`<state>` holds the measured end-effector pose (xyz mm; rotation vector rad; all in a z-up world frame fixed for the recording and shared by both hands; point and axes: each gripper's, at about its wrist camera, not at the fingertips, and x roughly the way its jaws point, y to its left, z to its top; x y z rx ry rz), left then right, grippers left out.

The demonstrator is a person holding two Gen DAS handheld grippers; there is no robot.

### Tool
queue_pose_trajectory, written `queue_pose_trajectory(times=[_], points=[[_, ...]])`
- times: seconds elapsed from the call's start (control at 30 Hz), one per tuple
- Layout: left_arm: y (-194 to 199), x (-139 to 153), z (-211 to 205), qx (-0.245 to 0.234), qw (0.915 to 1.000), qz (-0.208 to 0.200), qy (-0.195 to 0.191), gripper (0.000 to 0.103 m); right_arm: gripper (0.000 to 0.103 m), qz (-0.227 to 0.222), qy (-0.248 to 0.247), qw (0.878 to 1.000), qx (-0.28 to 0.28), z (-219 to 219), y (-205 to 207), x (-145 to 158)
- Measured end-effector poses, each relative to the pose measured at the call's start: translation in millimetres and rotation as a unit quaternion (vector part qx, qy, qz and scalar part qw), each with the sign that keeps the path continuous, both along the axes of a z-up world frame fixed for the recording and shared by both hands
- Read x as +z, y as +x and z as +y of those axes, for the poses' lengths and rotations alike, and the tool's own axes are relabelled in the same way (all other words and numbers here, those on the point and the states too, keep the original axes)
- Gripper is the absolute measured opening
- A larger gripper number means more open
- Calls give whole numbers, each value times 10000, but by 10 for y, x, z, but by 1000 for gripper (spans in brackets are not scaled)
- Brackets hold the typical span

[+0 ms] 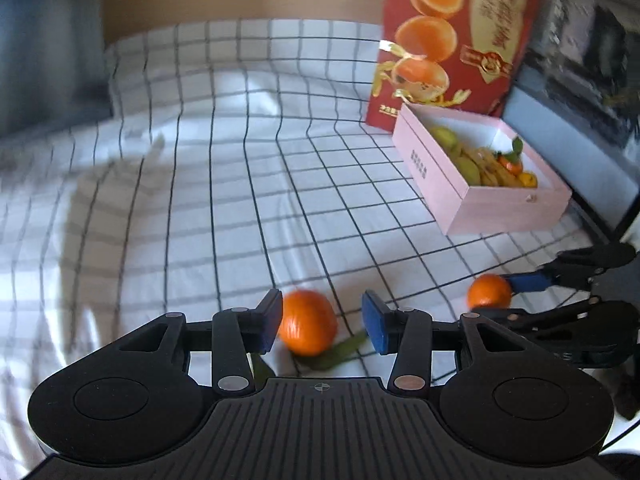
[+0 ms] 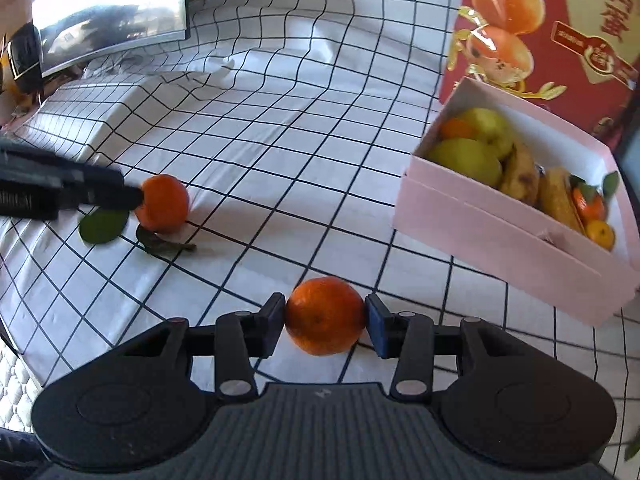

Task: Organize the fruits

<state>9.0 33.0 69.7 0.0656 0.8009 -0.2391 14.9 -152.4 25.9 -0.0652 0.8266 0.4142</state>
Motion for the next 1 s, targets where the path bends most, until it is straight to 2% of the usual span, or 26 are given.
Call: queue_pose_trajectory(times=[0.1, 0.23, 0.27, 0.3, 0.37, 0.53, 0.63, 0.7, 0.77, 1.0], points=[[87, -10, -54, -138, 9996, 43, 222, 48, 58, -16, 104, 9999, -74, -44, -73, -26], [131, -88, -120, -164, 9990, 131, 396, 48, 60, 97, 155, 9997, -142, -77, -147, -112], [130, -116, -140, -163, 9986, 133, 482, 48, 63, 111, 173, 9997, -149, -89, -162, -138], [132, -142, -159, -164, 9981, 142, 578, 48, 68, 27, 174, 9997, -172, -94, -198, -149], [148, -210, -192, -178, 9967, 225, 766, 49, 70, -70, 90, 9997, -210, -94, -248, -184], [158, -314, -237, -125, 9924, 243, 1203, 50, 82, -195, 30, 9993, -317, -59, -271, -221], [217, -345, -174, 6, 9935, 334, 1089, 51, 87, -196, 19, 9992, -356, -46, -263, -227], [272, -366, -113, 120, 9958, 469, 781, 51, 92, -159, 10, 9991, -391, -53, -240, -232], [294, -373, -90, 205, 9965, 501, 630, 51, 94, -114, 4, 9991, -417, -59, -219, -239], [357, -398, -86, 289, 9972, 519, 460, 51, 97, -62, -9, 9989, -460, -50, -203, -247]])
